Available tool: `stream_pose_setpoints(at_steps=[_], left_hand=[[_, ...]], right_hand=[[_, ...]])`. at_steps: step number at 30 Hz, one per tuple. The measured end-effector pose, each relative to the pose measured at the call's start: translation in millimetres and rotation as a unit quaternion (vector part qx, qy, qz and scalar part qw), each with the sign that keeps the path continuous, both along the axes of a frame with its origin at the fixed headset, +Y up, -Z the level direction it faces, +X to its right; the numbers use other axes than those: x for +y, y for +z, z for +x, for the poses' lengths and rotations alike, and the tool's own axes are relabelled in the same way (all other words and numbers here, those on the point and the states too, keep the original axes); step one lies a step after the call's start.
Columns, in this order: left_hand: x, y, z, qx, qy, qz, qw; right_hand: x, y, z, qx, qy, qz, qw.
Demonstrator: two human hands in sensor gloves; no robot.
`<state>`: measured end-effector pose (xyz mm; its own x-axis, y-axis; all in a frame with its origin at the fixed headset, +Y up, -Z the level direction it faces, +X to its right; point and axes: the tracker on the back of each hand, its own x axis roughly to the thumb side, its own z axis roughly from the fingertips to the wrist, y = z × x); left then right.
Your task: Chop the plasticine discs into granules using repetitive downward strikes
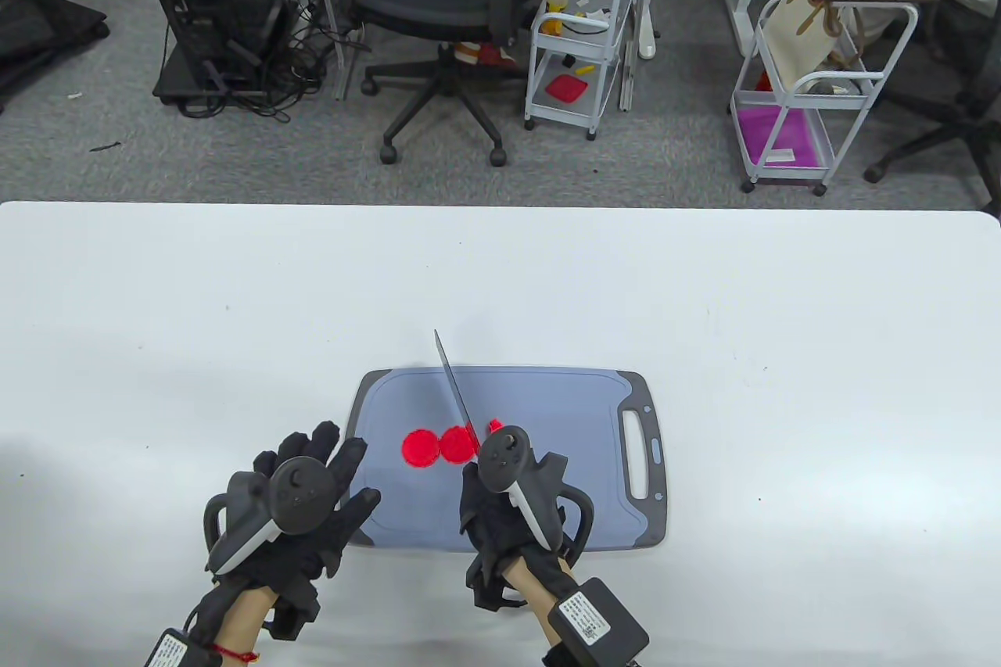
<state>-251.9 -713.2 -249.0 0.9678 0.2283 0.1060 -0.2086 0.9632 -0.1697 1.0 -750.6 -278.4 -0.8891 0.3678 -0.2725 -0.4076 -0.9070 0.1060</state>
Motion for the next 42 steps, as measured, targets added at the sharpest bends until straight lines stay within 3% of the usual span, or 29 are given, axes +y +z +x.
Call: stream_pose_setpoints(at_steps=[2,4,7,10,15,18,20,23,30,37,42], left_hand=[[0,0,1,-0.001,-0.001,-0.001,1.000],[0,1,1,-0.002,0.001,-0.001,1.000],[-2,1,4,-0.006,0.003,-0.008,1.000],[-2,2,3,-0.008,0.001,-0.008,1.000],[-1,0,-1,-0.002,0.007,-0.007,1.000],[0,1,-1,-0.001,0.004,-0.004,1.000],[-1,0,-1,-0.001,0.007,-0.003,1.000],[-3,1,-1,-0.003,-0.001,-0.008,1.000],[-2,1,-3,0.001,0.003,-0.007,1.000],[-2,0,-2,-0.002,0.005,-0.009,1.000],[-1,0,-3,-0.001,0.005,-0.007,1.000]], right_hand=[[1,-2,-1,0.000,0.004,-0.016,1.000],[7,-10,-6,0.003,0.013,-0.066,0.998],[9,-16,-10,0.014,0.046,-0.081,0.996],[-5,-11,-3,0.000,-0.015,-0.022,1.000],[-9,-14,15,-0.018,-0.100,-0.040,0.994],[8,-12,17,-0.007,-0.066,0.005,0.998],[16,-12,14,0.007,-0.076,-0.004,0.997],[11,-13,9,0.015,-0.048,-0.003,0.999],[-1,-12,0,0.028,0.004,-0.038,0.999],[1,-6,21,0.011,-0.047,-0.114,0.992],[15,0,19,0.016,-0.057,-0.039,0.997]])
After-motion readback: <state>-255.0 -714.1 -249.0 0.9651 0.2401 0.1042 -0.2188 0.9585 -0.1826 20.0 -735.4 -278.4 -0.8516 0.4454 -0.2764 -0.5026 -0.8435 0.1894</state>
